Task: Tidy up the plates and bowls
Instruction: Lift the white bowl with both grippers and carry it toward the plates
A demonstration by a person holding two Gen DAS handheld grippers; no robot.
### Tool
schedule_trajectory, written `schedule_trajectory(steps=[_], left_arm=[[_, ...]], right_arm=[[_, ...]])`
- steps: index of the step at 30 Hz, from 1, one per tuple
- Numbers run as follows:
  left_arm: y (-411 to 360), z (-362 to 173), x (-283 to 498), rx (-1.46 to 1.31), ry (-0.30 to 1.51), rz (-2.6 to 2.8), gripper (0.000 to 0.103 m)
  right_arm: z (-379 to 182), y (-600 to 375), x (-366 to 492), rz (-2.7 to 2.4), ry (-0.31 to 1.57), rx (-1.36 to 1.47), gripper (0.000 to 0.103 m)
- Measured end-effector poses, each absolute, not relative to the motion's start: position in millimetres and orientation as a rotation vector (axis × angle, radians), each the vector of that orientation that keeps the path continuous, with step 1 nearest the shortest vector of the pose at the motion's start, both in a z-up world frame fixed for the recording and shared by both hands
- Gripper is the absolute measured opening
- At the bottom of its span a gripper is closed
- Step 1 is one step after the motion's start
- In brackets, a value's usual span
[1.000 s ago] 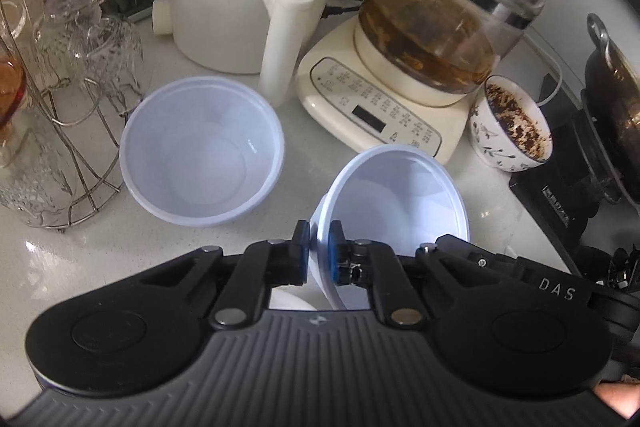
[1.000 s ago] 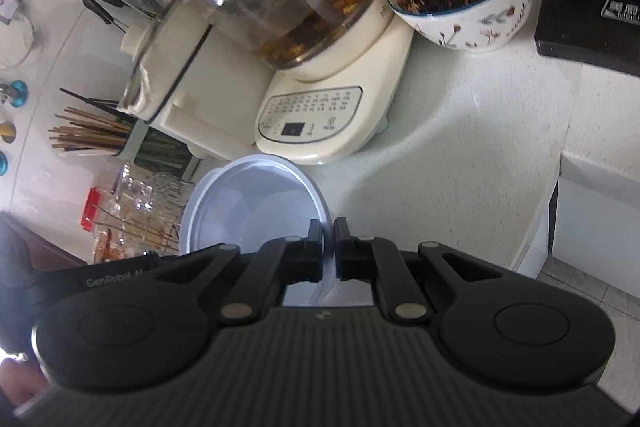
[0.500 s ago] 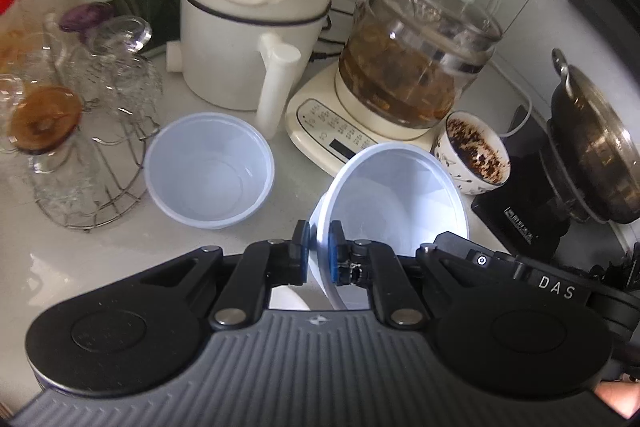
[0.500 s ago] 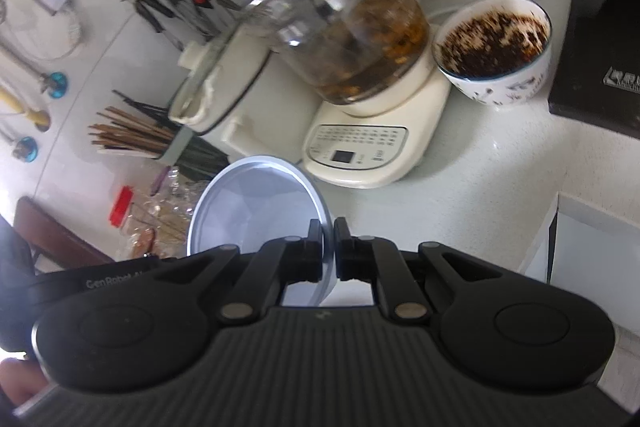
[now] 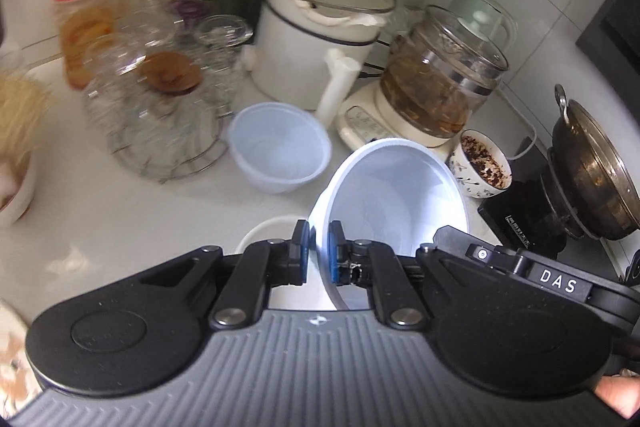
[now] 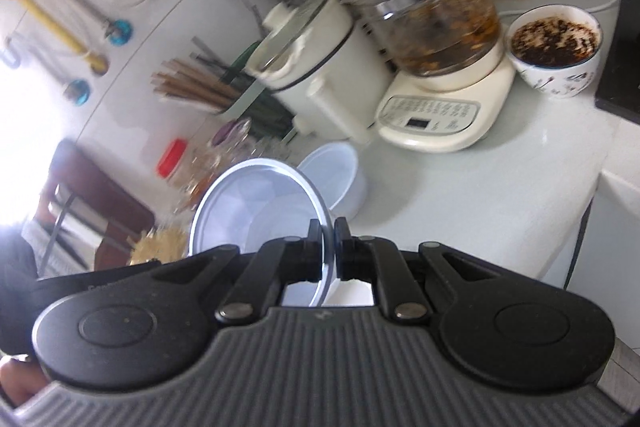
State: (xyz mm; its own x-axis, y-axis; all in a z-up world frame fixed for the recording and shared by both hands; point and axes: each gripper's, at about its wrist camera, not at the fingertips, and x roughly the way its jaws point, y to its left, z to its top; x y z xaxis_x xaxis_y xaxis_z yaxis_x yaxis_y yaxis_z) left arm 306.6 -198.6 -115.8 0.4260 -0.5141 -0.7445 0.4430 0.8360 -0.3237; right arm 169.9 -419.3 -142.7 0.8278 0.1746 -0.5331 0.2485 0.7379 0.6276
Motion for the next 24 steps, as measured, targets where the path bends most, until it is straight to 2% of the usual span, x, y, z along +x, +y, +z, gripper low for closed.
schedule_trajectory(steps=[14,24], left_arm=[[-107.5,-136.4,266.1,-0.154,1.002,-0.424,0.012],[-70.7,-166.6,253.0,-0.177,1.088,-0.353,0.012]], right_arm=[[-148.2,-342.1,169.2,0.102,0.726,0.617,0.009],[-174.7,-309.0,160.7,0.161,0.849,0.585,0.01]])
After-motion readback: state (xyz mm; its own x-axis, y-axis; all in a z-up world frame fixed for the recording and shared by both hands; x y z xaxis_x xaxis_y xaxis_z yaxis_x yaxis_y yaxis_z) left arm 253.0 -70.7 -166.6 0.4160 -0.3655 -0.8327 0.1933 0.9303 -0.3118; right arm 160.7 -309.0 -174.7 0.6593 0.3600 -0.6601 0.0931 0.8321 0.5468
